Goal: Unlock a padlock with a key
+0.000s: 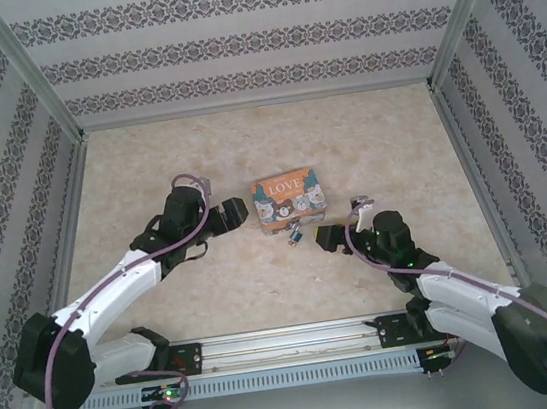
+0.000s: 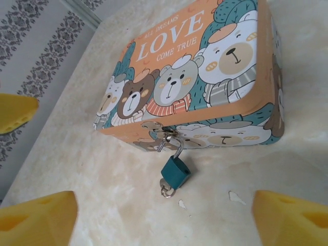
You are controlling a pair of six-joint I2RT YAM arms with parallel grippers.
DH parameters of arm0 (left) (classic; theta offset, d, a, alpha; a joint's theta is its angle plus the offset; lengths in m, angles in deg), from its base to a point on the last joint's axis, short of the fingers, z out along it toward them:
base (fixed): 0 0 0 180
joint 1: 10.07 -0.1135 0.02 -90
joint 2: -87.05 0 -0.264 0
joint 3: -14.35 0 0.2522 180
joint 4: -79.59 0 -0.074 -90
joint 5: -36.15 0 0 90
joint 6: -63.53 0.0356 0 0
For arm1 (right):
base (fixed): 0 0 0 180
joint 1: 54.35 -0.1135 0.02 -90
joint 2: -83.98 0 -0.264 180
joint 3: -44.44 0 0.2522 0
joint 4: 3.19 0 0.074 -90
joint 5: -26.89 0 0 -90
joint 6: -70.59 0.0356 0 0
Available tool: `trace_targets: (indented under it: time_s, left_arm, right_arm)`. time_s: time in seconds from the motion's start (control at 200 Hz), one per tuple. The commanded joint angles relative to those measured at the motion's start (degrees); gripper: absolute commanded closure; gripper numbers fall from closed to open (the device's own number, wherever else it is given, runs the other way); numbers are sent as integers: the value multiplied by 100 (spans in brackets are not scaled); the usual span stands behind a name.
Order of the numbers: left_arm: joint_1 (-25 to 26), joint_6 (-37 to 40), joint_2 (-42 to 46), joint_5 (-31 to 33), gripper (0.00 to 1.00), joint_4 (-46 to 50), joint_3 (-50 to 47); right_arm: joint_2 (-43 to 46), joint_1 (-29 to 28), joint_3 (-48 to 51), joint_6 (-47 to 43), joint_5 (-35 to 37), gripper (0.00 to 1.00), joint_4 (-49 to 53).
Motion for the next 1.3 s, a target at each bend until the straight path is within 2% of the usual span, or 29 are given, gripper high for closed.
trace_targets:
  time_s: [0.0,0.335,0.665,0.909,1.294]
  left_arm:
    - [-125,-32,-221,-537,12,-307,248]
    - [-239,43,-1381,-1254,15,-582,686]
    - [-375,-276,-2539,-2012,27,-1376,1061]
    - [-419,-539,-3265,-2144,30,-1870,1288]
    - [-419,-556,-3581,-2152,46,-1973,1133]
  right_arm:
    - [259,62,56,206,-25,3,323]
    - [262,106,29,389,-427,2,281]
    - [123,122,24,425,-637,2,157]
    - [-34,126,8,443,-714,2,42]
    - [-963,124,-98,364,-865,2,-846]
